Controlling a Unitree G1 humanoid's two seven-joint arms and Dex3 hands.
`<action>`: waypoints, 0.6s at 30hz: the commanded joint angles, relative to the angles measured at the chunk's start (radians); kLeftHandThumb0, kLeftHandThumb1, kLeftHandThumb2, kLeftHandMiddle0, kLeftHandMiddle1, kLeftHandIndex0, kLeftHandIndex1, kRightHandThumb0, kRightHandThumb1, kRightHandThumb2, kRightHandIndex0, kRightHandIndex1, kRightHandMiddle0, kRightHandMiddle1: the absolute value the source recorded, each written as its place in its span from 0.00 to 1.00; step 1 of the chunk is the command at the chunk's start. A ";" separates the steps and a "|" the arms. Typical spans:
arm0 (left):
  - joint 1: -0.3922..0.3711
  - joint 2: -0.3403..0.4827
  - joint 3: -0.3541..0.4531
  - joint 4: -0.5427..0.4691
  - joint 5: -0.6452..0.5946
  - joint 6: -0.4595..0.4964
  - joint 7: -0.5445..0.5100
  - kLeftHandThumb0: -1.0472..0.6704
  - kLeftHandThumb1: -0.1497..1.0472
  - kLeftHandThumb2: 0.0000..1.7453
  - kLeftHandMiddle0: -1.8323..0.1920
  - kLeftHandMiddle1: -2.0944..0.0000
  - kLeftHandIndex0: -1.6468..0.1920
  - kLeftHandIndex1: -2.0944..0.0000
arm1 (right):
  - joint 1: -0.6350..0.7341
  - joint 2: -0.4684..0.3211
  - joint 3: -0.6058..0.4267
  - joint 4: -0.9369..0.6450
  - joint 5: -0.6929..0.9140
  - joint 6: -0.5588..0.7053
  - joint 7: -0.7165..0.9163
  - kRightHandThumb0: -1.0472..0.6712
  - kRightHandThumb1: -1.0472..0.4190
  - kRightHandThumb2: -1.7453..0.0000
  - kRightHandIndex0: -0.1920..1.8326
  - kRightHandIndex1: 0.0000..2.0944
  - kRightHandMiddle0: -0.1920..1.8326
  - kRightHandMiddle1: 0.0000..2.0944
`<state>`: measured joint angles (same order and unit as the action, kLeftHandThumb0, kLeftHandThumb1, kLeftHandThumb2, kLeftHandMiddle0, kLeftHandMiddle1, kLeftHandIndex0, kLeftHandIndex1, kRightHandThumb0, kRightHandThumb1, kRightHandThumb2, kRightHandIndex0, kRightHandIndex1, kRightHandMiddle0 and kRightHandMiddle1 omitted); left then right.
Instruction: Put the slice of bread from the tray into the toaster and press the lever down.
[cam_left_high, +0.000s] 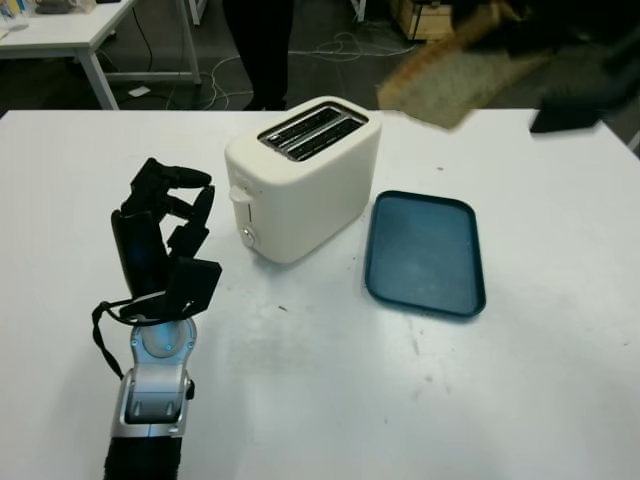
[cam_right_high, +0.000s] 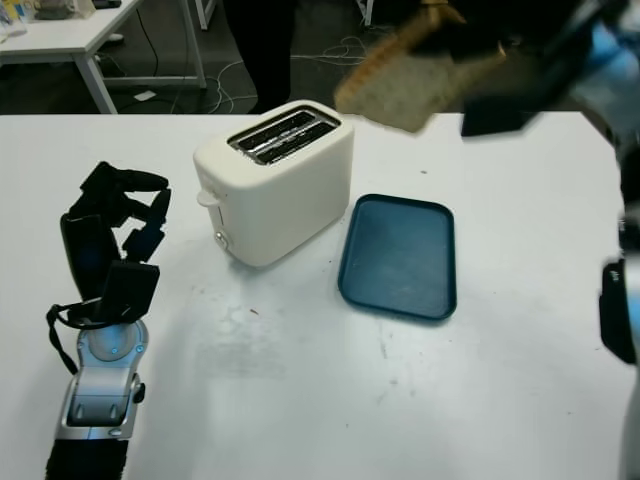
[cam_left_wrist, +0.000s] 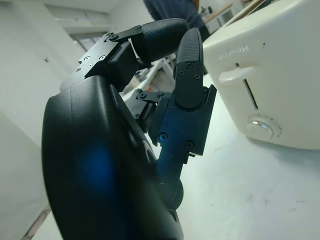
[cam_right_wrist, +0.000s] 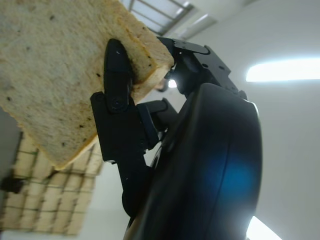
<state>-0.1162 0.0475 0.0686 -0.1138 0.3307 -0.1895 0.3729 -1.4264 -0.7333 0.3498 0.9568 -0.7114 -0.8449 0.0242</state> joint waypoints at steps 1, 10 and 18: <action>-0.006 0.000 -0.005 -0.004 0.019 0.001 0.005 0.35 0.89 0.12 0.55 0.24 0.55 0.39 | -0.085 0.027 0.051 0.043 -0.085 -0.003 -0.093 0.31 0.09 0.80 0.63 0.83 0.50 0.83; -0.012 -0.004 -0.010 -0.004 0.016 0.004 0.005 0.35 0.89 0.11 0.54 0.23 0.55 0.39 | -0.251 0.152 0.248 0.214 -0.312 0.051 -0.390 0.30 0.09 0.77 0.69 0.83 0.55 0.83; -0.012 -0.008 -0.011 -0.002 0.025 0.004 0.012 0.35 0.89 0.12 0.53 0.22 0.55 0.39 | -0.275 0.247 0.366 0.314 -0.388 0.110 -0.550 0.31 0.09 0.75 0.68 0.83 0.55 0.83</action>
<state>-0.1191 0.0421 0.0583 -0.1139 0.3475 -0.1875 0.3754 -1.6765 -0.5016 0.7048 1.2586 -1.0925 -0.7582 -0.5005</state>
